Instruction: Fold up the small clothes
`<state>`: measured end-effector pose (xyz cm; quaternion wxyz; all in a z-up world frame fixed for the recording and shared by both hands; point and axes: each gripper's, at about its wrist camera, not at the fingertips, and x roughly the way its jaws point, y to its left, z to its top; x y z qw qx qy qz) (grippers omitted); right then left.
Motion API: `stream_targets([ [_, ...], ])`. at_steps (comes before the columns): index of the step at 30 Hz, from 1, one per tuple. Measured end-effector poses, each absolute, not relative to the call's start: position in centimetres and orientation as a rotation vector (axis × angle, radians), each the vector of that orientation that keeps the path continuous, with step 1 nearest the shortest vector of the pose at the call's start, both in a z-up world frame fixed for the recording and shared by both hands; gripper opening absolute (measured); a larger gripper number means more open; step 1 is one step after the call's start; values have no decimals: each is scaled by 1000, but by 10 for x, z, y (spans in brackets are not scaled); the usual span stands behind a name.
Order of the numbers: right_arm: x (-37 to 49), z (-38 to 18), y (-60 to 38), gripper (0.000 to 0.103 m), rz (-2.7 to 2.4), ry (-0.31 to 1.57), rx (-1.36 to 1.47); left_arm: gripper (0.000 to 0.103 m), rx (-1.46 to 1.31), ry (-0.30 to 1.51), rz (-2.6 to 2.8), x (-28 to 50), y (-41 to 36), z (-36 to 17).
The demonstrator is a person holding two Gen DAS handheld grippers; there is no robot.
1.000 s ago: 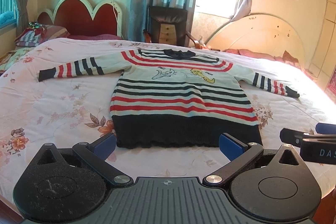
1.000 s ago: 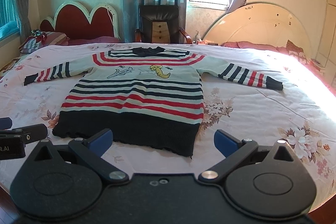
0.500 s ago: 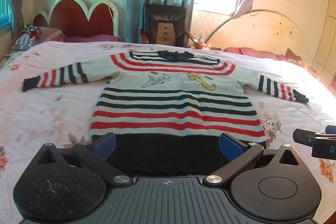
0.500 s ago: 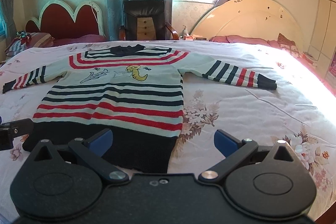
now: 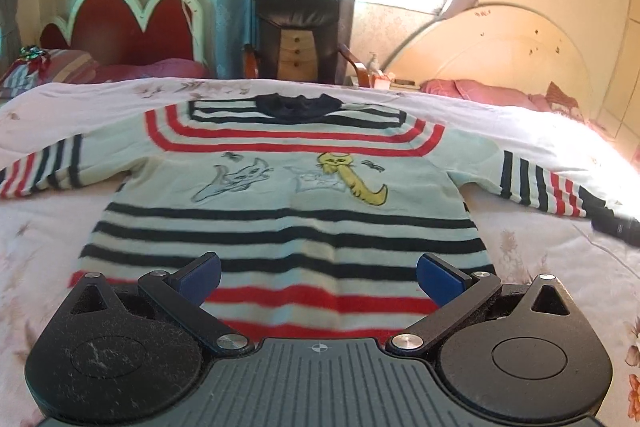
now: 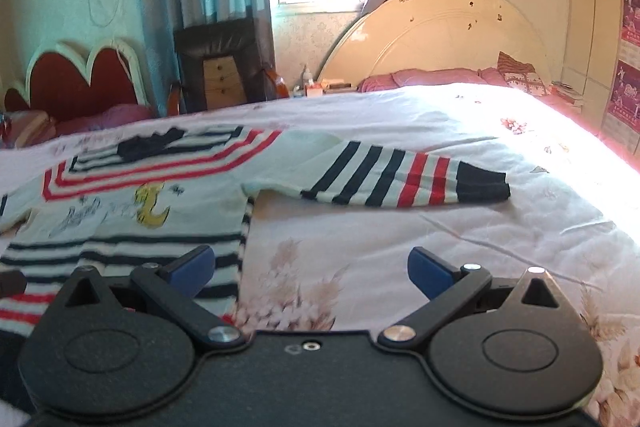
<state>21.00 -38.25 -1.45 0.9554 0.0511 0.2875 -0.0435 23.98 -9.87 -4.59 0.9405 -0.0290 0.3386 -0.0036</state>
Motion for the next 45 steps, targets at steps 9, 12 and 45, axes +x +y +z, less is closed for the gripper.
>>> stream_targets([
  [9, 293, -68, -518, 66, -291, 564, 514, 103, -18, 746, 34, 302, -120, -70],
  [12, 308, -88, -555, 66, -349, 552, 625, 103, -16, 756, 57, 318, -119, -75],
  [45, 399, -68, -296, 7, 66, 537, 328, 103, -186, 738, 69, 404, 114, -101],
])
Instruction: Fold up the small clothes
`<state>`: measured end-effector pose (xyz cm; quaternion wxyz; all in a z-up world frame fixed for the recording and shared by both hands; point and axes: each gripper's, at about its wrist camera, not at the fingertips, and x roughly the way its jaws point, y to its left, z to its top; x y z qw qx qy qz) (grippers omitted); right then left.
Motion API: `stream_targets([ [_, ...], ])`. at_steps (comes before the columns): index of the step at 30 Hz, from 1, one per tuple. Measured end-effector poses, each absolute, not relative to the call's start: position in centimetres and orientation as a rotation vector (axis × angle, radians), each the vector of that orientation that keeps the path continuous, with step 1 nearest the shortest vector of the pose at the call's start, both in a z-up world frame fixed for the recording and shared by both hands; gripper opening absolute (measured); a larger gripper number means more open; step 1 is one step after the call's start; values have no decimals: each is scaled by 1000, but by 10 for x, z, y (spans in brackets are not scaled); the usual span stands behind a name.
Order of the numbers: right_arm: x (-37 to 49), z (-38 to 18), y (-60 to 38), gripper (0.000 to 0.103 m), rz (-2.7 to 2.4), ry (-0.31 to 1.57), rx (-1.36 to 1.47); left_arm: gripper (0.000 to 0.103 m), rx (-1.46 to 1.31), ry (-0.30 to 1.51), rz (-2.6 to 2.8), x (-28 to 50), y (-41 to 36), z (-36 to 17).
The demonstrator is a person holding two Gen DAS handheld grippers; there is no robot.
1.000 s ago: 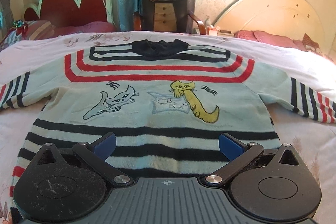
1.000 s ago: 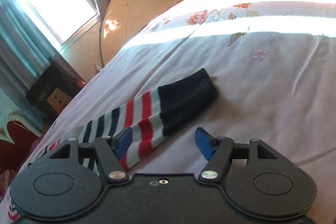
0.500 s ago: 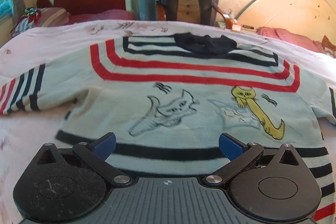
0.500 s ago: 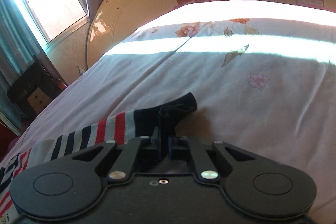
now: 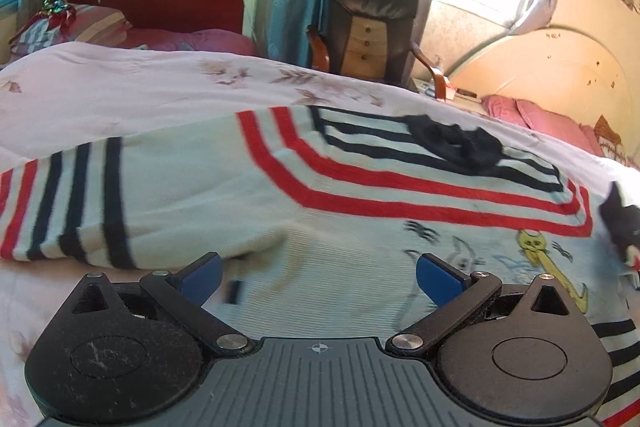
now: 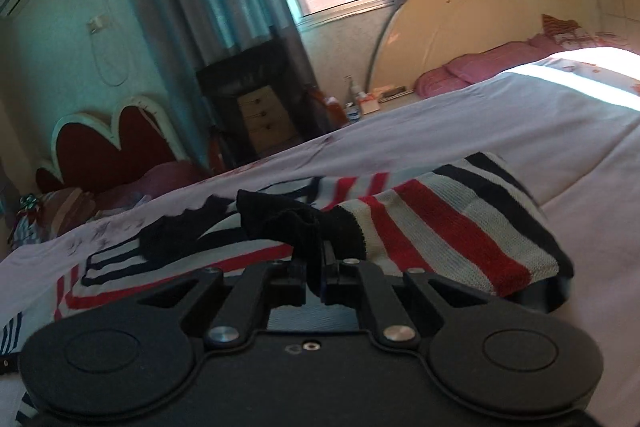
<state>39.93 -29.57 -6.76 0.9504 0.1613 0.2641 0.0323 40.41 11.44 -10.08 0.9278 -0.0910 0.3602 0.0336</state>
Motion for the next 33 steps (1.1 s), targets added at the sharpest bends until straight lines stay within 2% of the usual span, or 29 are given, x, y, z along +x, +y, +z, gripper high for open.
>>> stream_targets([
  [8, 424, -92, -158, 7, 228, 634, 254, 103, -265, 744, 69, 398, 168, -106],
  [10, 430, -101, -140, 15, 259, 691, 220, 103, -283, 747, 52, 400, 169, -108],
  [11, 425, -101, -135, 21, 255, 677, 190, 102, -290, 748, 39, 402, 168, -109],
  [12, 420, -97, -131, 32, 263, 660, 157, 102, -297, 749, 25, 404, 165, -110],
  [13, 411, -94, -129, 37, 269, 642, 137, 102, -312, 748, -3, 405, 160, -110],
  [14, 403, -90, -133, 42, 267, 619, 135, 102, -332, 746, -36, 408, 154, -110],
  [15, 396, -85, -138, 42, 262, 605, 138, 101, -346, 747, -66, 412, 147, -111],
  [16, 391, -83, -143, 42, 253, 599, 149, 95, -365, 748, -111, 418, 136, -111],
  [17, 385, -82, -151, 41, 240, 598, 170, 71, -382, 758, -151, 425, 125, -113],
  [18, 379, -81, -162, 41, 220, 595, 192, 63, -408, 778, -200, 434, 112, -116],
  [26, 349, -75, -237, 42, 39, 583, 347, 63, -519, 841, -318, 494, 28, -149],
  [28, 344, -78, -251, 43, 6, 581, 361, 8, -475, 847, -306, 505, 18, -148],
  [29, 342, -79, -259, 44, -7, 584, 379, 4, -492, 852, -313, 508, 19, -147],
  [31, 340, -82, -273, 45, -23, 588, 430, 4, -473, 805, -300, 505, 26, -137],
  [33, 342, -85, -285, 53, -36, 582, 492, 4, -418, 759, -269, 499, 41, -123],
])
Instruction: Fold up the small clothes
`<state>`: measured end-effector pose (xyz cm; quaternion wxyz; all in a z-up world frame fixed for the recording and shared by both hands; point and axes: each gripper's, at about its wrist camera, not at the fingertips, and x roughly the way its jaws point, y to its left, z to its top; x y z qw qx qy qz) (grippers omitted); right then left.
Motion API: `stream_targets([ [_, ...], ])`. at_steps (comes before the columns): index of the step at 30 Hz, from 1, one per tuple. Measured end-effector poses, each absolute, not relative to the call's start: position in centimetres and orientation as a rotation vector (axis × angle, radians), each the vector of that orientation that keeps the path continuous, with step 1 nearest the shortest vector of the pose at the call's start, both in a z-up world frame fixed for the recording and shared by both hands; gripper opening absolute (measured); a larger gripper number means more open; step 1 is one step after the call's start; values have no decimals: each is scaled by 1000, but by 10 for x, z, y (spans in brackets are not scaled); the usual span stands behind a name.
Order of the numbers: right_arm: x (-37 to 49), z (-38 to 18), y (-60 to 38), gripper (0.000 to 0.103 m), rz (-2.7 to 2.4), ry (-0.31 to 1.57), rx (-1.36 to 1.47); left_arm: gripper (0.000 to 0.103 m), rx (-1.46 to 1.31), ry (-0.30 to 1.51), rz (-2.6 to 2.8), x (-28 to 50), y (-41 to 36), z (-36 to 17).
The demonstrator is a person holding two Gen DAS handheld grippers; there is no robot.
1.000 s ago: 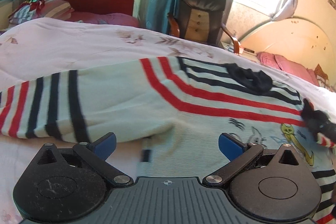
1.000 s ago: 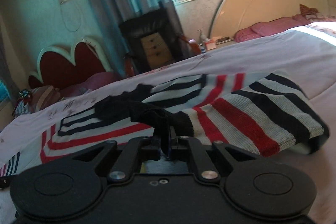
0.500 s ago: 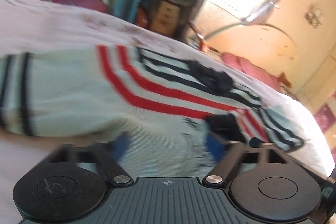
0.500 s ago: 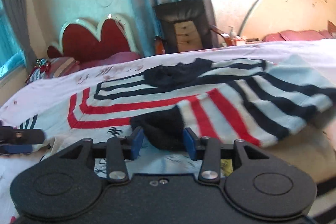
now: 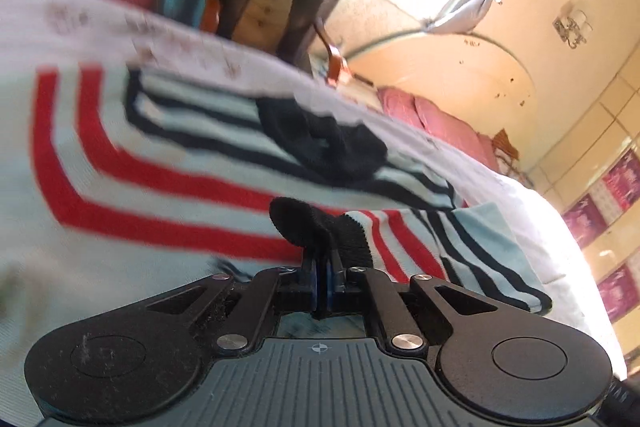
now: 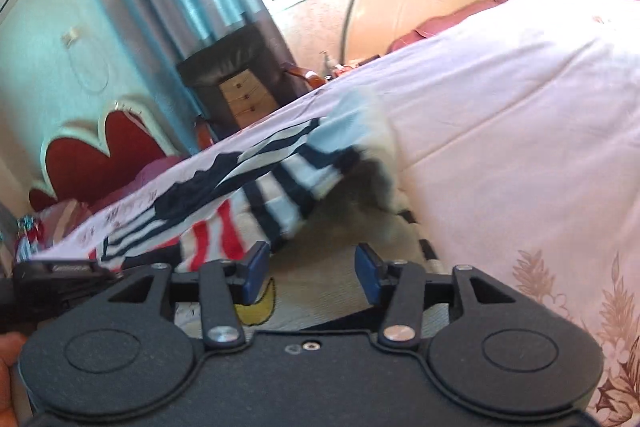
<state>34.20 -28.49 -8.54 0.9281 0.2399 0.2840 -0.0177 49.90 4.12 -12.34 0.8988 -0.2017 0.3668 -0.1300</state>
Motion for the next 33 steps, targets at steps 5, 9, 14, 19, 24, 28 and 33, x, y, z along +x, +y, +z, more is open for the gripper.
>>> stream_targets([
  [5, 356, -99, -311, 54, -12, 580, 701, 4, -401, 760, -222, 495, 89, -114],
  [9, 374, -117, -327, 54, 13, 598, 861, 4, -409, 794, -225, 494, 102, -124],
  [14, 390, -134, -346, 47, -11, 603, 984, 4, -417, 804, -223, 489, 97, -134],
  [19, 400, -141, -351, 12, -47, 640, 956, 4, -430, 816, -213, 488, 98, -143],
  [24, 398, -141, -350, 8, -34, 644, 904, 4, -429, 797, -218, 483, 96, -136],
  [28, 396, -133, -350, 8, -28, 632, 865, 4, -461, 782, -217, 469, 95, -129],
  [33, 398, -140, -353, 8, -37, 652, 859, 4, -418, 831, -176, 472, 93, -150],
])
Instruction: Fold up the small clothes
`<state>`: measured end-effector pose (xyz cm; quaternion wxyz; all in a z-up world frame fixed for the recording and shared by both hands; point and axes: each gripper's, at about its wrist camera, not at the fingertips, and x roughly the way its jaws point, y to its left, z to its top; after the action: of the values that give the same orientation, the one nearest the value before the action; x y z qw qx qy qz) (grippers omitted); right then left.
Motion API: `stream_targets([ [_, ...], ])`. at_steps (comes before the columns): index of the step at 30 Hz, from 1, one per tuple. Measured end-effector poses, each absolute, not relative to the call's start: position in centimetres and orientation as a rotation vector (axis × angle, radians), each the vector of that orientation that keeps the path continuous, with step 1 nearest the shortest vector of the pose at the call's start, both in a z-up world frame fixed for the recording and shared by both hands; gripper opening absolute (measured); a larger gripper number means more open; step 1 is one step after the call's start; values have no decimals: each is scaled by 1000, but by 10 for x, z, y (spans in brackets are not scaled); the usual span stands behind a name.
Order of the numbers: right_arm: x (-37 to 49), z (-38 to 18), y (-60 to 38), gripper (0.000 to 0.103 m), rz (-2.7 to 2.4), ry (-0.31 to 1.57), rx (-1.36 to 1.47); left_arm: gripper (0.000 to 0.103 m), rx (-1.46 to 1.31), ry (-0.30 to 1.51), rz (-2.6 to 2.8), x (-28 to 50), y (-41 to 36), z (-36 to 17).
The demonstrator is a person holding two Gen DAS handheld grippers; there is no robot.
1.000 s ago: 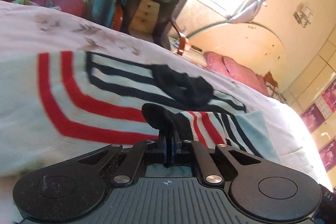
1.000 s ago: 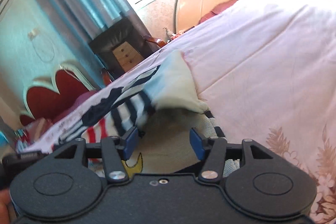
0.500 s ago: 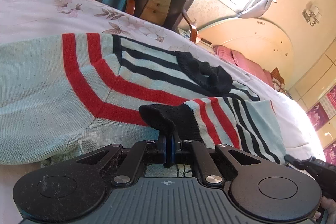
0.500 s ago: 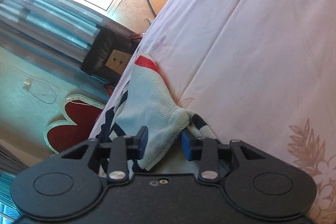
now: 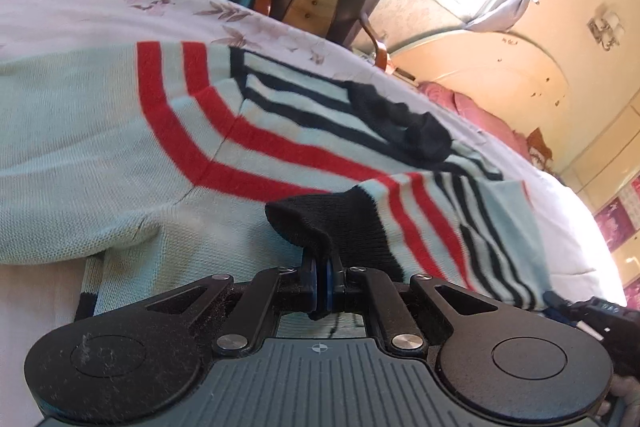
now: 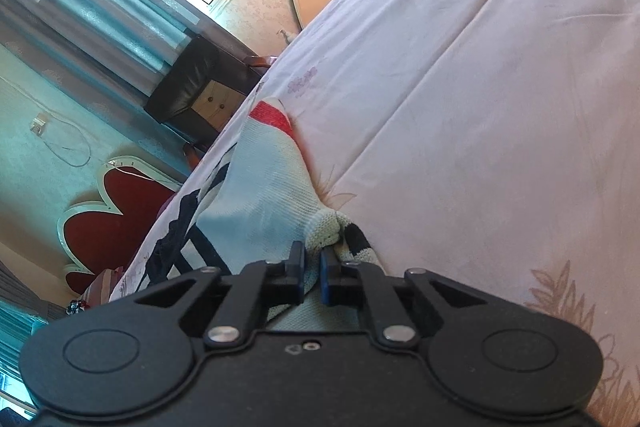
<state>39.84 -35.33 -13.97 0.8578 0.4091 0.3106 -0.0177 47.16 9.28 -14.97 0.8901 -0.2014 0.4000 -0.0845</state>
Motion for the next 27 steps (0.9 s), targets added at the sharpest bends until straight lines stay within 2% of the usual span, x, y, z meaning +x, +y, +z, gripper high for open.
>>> stream_targets([
  [2, 398, -141, -355, 8, -32, 657, 858, 5, -394, 812, -176, 469, 91, -149],
  [4, 396, -137, -356, 11, -20, 671, 846, 17, -346, 793, -126, 464, 90, -142],
  [6, 391, -126, -356, 22, -6, 661, 800, 58, -293, 716, -54, 450, 93, -127],
  [7, 385, -117, -355, 24, -2, 637, 752, 59, -265, 673, -44, 446, 93, -119],
  [11, 391, -96, -350, 21, 27, 599, 608, 59, -169, 636, -195, 461, 55, -104],
  [16, 425, -96, -327, 19, 40, 627, 430, 59, -83, 670, -248, 489, -2, -109],
  [18, 431, -95, -330, 25, 16, 627, 412, 59, -66, 632, -193, 473, 1, -104],
  [21, 430, -90, -346, 26, 17, 610, 419, 59, -109, 602, -72, 438, 35, -104],
  [25, 428, -93, -361, 26, 32, 621, 449, 58, -210, 706, -14, 442, 70, -126],
  [27, 429, -98, -361, 26, 32, 634, 467, 31, -297, 736, -76, 453, 74, -135],
])
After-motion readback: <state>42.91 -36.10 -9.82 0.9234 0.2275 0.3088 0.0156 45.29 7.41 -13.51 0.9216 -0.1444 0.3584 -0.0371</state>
